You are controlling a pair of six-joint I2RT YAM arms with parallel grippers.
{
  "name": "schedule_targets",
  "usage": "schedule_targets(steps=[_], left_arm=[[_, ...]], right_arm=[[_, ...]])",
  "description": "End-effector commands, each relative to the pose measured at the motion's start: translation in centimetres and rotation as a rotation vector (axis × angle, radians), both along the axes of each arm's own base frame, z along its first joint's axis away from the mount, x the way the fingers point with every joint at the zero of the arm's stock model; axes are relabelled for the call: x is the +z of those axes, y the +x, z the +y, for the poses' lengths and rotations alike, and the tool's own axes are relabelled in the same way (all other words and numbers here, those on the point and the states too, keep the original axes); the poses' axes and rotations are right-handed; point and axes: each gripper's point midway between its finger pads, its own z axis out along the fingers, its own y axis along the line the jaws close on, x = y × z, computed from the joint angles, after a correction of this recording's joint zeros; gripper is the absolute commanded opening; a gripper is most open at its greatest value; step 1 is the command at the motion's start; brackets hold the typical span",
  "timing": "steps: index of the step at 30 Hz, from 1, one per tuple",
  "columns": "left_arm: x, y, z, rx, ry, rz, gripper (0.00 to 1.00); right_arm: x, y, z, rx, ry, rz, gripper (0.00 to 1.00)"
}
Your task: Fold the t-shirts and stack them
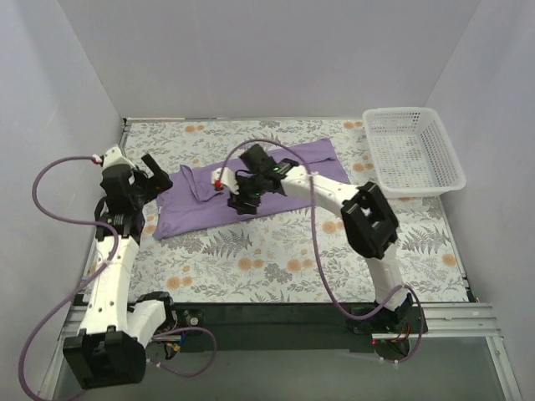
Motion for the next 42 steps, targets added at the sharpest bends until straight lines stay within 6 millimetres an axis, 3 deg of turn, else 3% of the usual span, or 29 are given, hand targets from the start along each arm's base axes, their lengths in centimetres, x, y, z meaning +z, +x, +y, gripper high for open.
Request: schedule_targets(steps=[1, 2, 3, 4, 7, 9, 13, 18, 24, 27, 30, 31, 32, 42], left_arm=[[-2.0, -1.9, -0.8, -0.036, 0.005, -0.019, 0.98], [-3.2, -2.7, -0.3, -0.012, 0.023, -0.001, 0.98], [-2.6, -3.4, -0.1, -0.001, 0.033, -0.031, 0.98], [-2.9, -3.8, 0.0, 0.011, 0.037, -0.033, 0.98], [-3.5, -5.2, 0.4, 0.051, 0.03, -0.063, 0.98], [-2.4, -5.5, 1.0, 0.089, 0.046, -0.09, 0.98], [-2.5, -5.6, 1.0, 0.099, 0.049, -0.085, 0.98], [-2.4, -5.7, 0.9, 0.109, 0.052, -0.09, 0.98], [-2.4, -5.7, 0.7, 0.102, 0.05, -0.091, 0.98], [-2.6, -5.7, 0.7, 0.1, 0.05, -0.083, 0.98], [-2.6, -5.7, 0.6, 0.099, 0.048, -0.084, 0.98], [-2.6, -5.7, 0.6, 0.099, 0.048, -0.082, 0.98], [-2.6, -5.7, 0.6, 0.099, 0.048, -0.082, 0.97], [-2.8, -5.6, 0.4, 0.088, 0.044, -0.075, 0.97]], right_arm=[[2.2, 2.9, 7.2, -0.179, 0.047, -0.082, 0.63], [2.3, 2.2, 9.1, -0.219, 0.062, -0.044, 0.63], [4.7, 3.1, 11.2, -0.239, 0.124, -0.071, 0.63], [2.9, 3.3, 12.2, -0.261, 0.109, -0.052, 0.64], [2.6, 3.8, 15.0, -0.306, 0.149, -0.032, 0.64], [2.2, 3.9, 16.0, -0.32, 0.163, -0.047, 0.64], [0.2, 4.9, 16.8, -0.366, 0.157, -0.071, 0.64], [0.1, 6.3, 17.9, -0.415, 0.192, -0.128, 0.62], [-1.6, 7.6, 17.9, -0.477, 0.177, -0.183, 0.57], [-1.6, 8.1, 17.8, -0.495, 0.172, -0.203, 0.48], [-0.2, 8.9, 17.4, -0.523, 0.185, -0.236, 0.22], [0.7, 9.2, 17.2, -0.532, 0.195, -0.247, 0.06], [1.1, 9.7, 16.8, -0.545, 0.198, -0.258, 0.01], [3.2, 15.3, 11.5, -0.698, 0.203, -0.297, 0.01]])
